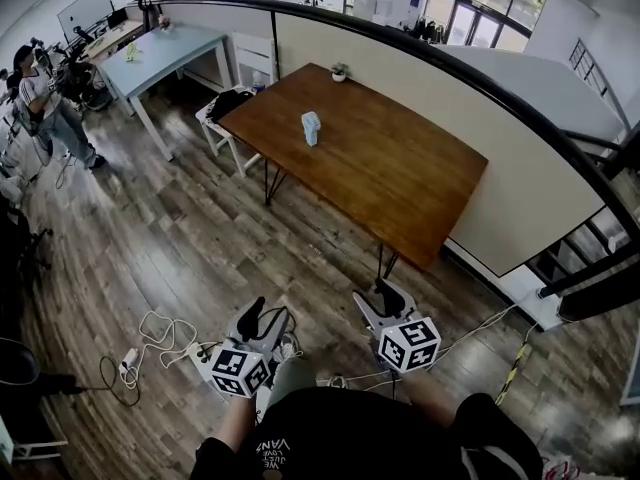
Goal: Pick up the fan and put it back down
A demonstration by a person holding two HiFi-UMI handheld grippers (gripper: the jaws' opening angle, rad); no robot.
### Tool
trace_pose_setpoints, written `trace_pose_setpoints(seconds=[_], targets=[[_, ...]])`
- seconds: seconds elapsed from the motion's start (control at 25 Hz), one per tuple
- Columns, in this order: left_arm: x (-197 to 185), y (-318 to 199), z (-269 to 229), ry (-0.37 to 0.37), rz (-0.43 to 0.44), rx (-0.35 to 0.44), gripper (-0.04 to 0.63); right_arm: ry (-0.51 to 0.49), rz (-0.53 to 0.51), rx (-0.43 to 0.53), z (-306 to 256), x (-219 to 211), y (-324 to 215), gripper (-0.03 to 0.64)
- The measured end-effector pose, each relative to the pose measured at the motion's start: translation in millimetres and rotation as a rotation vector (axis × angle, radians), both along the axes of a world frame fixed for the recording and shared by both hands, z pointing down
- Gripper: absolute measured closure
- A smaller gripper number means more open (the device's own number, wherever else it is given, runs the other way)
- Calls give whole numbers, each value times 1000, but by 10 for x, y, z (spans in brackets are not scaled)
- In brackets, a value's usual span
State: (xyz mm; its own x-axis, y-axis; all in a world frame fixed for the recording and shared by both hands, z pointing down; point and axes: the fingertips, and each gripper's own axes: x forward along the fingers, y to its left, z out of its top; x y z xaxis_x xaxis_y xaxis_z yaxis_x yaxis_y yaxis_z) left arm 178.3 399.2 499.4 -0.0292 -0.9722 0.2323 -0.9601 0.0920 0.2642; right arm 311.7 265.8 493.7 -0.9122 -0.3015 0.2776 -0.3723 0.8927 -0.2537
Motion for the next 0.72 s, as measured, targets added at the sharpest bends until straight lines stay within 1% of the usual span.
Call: trace_pose_setpoints(seconds=[0.08,0.2,0.4,0.56,0.72], targets=[[-132,-76,25,6,10,-12,385,16,10,-5,27,-127,-51,403],[-355,-237,-27,-4,33,-5,384,31,36,-19,52,-320,-173,402],[-838,-486,-73,-16,80,-9,385,32,92,-17,21,-758,-432,402],[-1253,-620,-71,-21,105,-9,385,36,130,-19,48,-1112,-546,402],[-1571,-730,-61,-22,151,-13,385,35,175,-26,69,-1406,-631,402]])
